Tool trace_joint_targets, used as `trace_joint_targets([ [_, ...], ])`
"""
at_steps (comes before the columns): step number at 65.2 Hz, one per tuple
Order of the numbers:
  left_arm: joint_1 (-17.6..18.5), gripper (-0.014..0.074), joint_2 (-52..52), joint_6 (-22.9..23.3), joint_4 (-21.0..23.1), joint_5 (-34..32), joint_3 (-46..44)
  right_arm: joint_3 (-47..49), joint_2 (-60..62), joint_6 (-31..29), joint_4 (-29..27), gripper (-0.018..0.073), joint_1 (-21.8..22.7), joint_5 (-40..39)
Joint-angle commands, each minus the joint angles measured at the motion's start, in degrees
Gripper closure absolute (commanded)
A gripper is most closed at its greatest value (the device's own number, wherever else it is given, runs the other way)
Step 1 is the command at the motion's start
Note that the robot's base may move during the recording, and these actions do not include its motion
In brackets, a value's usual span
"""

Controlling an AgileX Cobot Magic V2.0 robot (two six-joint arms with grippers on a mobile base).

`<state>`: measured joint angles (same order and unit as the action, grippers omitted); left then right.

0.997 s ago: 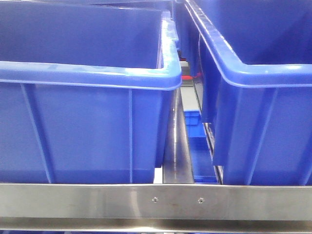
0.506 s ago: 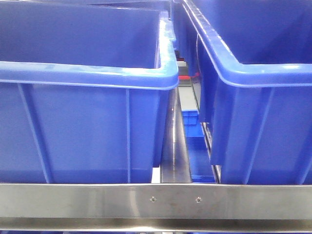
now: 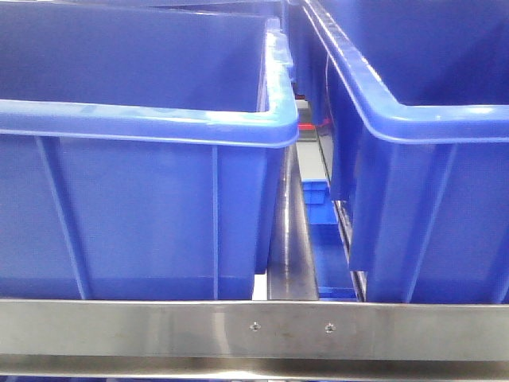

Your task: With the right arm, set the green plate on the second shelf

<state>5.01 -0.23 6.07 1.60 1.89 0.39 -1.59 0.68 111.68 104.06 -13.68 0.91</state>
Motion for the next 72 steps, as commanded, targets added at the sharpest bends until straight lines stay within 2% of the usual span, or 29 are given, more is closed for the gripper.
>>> trace_joint_targets([
  [1,0.2,0.0466,-0.9,0.2,0.5,-5.1,2.3,1.0,1.0,-1.6,0.4,0.051,0.4,3.5],
  [4,0.2,0.0466,-0.9,0.2,0.5,-5.1,2.3,1.0,1.0,-4.0,-2.1,0.051,0.4,3.7],
  [10,0.2,0.0466,-0.9,0.2,0.5,-5.1,2.3,1.0,1.0,-14.3,-13.2,0.051,0.4,3.5],
  [16,0.2,0.0466,-0.9,0.2,0.5,-5.1,2.3,1.0,1.0,-31.4,-27.8,0.051,0.4,2.2],
  [19,0.2,0.0466,-0.9,0.2,0.5,-5.1,2.3,1.0,1.0,-39.7,-32.7,0.051,0.4,1.6],
  [25,0.2,0.0466,-0.9,0.2,0.5,-5.1,2.3,1.0,1.0,-57.3,-48.1,0.051,0.4,1.6],
  [32,0.2,0.0466,-0.9,0.2,0.5,-5.1,2.3,1.0,1.0,-75.2,-72.3,0.051,0.4,5.3],
  [33,0.2,0.0466,-0.9,0.2,0.5,-5.1,2.3,1.0,1.0,-77.2,-73.6,0.051,0.4,5.7],
  [34,0.2,0.0466,-0.9,0.2,0.5,-5.1,2.3,1.0,1.0,-80.0,-77.6,0.051,0.4,6.7],
  [38,0.2,0.0466,-0.9,0.2,0.5,-5.1,2.3,1.0,1.0,-87.4,-87.1,0.051,0.4,9.0],
  [41,0.2,0.0466,-0.9,0.2,0.5,-5.1,2.3,1.0,1.0,-93.4,-92.3,0.051,0.4,9.2],
  [45,0.2,0.0466,-0.9,0.2,0.5,-5.1,2.3,1.0,1.0,-99.4,-96.5,0.051,0.4,7.7],
  [50,0.2,0.0466,-0.9,0.2,0.5,-5.1,2.3,1.0,1.0,-103.0,-98.6,0.051,0.5,3.5],
  [59,0.2,0.0466,-0.9,0.2,0.5,-5.1,2.3,1.0,1.0,-103.3,-98.6,0.051,4.2,-3.3],
  [72,0.2,0.0466,-0.9,0.2,0.5,-5.1,2.3,1.0,1.0,-103.3,-100.5,0.051,11.8,0.3],
])
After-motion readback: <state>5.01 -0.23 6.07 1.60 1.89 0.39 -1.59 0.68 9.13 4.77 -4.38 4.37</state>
